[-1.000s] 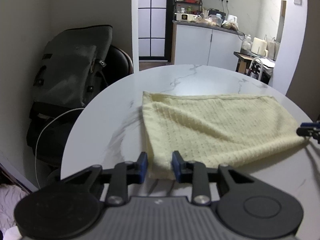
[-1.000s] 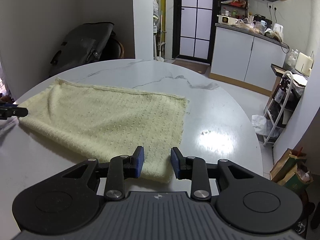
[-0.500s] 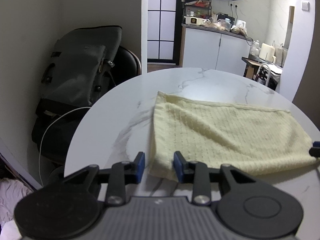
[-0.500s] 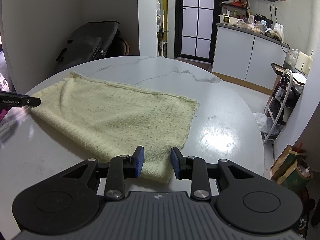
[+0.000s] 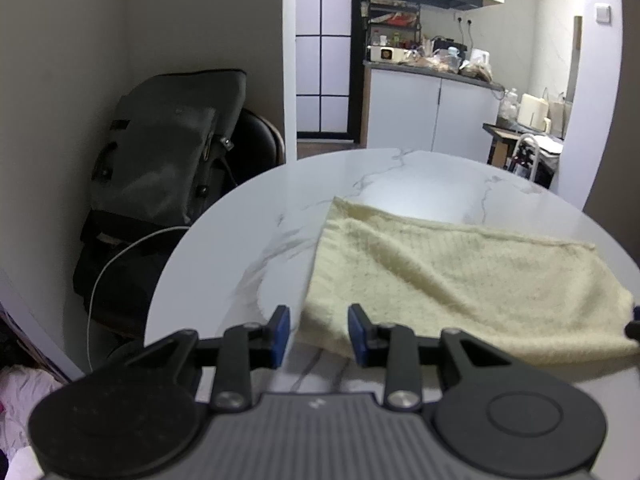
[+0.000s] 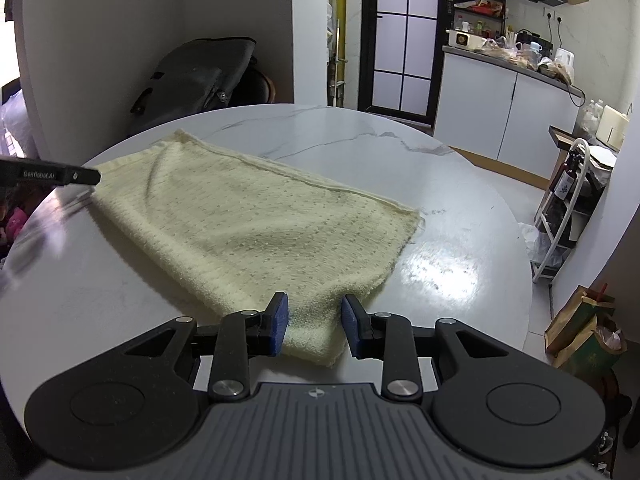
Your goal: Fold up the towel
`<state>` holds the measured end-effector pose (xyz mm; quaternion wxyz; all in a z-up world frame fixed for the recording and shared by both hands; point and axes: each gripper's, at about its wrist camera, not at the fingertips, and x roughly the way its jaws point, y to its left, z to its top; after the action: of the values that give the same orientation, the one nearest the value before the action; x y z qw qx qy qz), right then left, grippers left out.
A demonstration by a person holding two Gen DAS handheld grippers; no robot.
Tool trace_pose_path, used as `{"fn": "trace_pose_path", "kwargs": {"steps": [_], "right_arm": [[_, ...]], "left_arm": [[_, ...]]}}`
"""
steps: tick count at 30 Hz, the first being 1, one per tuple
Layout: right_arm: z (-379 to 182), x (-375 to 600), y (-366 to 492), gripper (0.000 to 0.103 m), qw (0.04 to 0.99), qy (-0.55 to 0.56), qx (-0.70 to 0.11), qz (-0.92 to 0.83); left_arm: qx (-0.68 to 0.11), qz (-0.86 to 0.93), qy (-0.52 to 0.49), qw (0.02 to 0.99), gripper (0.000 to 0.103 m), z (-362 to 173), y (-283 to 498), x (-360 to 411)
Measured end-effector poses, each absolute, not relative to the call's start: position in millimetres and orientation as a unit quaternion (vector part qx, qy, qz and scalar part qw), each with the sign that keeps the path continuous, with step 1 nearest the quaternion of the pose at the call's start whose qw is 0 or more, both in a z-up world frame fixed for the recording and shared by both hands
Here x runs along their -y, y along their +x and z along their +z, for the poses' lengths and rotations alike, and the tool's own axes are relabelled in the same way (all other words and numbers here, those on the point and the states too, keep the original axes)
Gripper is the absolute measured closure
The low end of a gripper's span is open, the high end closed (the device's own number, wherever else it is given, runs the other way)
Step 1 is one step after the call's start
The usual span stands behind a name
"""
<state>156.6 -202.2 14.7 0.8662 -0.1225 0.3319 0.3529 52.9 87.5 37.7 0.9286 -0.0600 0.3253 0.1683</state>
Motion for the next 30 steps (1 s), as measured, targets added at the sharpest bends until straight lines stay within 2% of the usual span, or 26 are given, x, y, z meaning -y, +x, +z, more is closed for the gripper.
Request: {"fn": "trace_pose_path", "kwargs": {"steps": [24, 28, 30], "right_arm": [[17, 198, 81, 0.069, 0.85, -0.115, -0.329, 0.395], [17, 198, 67, 0.061, 0.839, -0.107, -0.332, 0.417], [17, 198, 60, 0.059, 0.838, -0.105, -0.33, 0.422]], "left_arm": [[-0.328, 0.069, -0.036, 0.941, 0.068, 36, 3, -25], [-0.322, 0.053, -0.035, 0.945, 0.064, 35, -8, -13], [-0.318, 0.043, -0.035, 0.946, 0.064, 33, -15, -6]]}}
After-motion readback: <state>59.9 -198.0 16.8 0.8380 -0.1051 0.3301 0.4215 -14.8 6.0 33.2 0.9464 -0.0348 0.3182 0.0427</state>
